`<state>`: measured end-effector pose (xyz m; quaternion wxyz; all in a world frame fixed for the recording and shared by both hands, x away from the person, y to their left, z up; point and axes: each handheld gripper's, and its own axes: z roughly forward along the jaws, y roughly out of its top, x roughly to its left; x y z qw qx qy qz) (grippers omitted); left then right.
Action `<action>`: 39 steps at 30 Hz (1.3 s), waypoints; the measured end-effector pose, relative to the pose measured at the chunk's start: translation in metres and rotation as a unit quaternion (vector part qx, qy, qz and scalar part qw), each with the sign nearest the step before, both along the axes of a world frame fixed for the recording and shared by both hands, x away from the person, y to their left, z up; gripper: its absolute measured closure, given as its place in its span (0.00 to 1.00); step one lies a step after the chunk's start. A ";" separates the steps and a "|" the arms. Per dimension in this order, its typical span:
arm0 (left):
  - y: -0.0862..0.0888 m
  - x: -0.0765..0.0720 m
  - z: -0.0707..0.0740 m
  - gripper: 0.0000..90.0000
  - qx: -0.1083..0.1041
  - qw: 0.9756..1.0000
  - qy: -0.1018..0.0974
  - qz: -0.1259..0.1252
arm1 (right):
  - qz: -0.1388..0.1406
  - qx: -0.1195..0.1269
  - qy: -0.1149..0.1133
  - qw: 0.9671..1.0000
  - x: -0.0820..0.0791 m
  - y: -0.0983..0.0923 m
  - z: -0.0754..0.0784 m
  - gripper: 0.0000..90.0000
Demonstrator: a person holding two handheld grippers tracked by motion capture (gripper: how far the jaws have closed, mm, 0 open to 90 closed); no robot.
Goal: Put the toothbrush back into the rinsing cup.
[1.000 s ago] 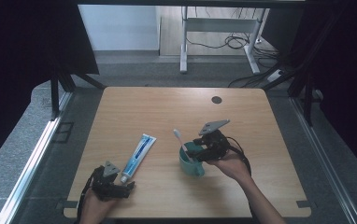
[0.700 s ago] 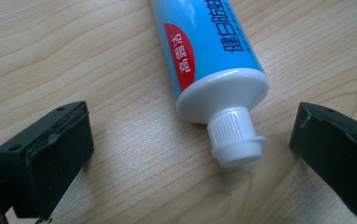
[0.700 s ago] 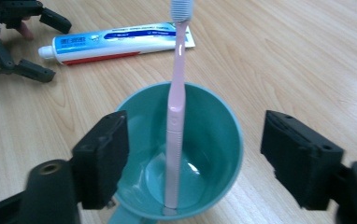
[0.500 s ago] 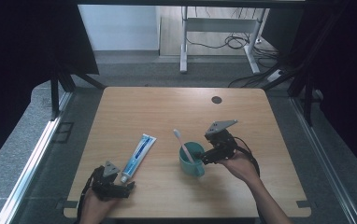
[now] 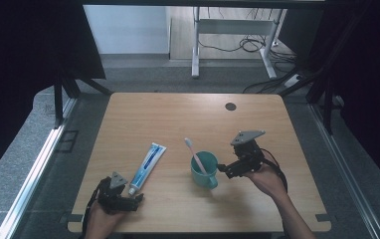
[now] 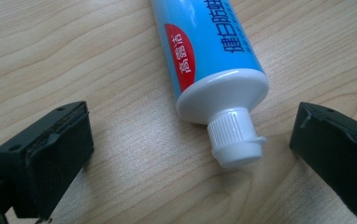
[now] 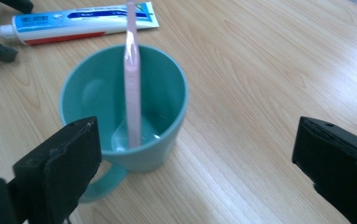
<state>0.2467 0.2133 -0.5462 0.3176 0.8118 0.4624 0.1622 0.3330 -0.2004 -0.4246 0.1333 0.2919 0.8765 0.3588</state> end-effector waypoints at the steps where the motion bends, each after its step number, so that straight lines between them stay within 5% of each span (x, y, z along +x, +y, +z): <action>1: 0.000 0.000 0.000 0.00 0.000 1.000 0.000 0.000 | 0.000 0.000 0.000 1.000 0.000 0.000 0.000 0.00; 39: 0.000 0.000 0.000 0.00 0.001 1.000 0.001 0.001 | -0.057 0.015 -0.010 0.998 -0.025 -0.064 -0.032 0.00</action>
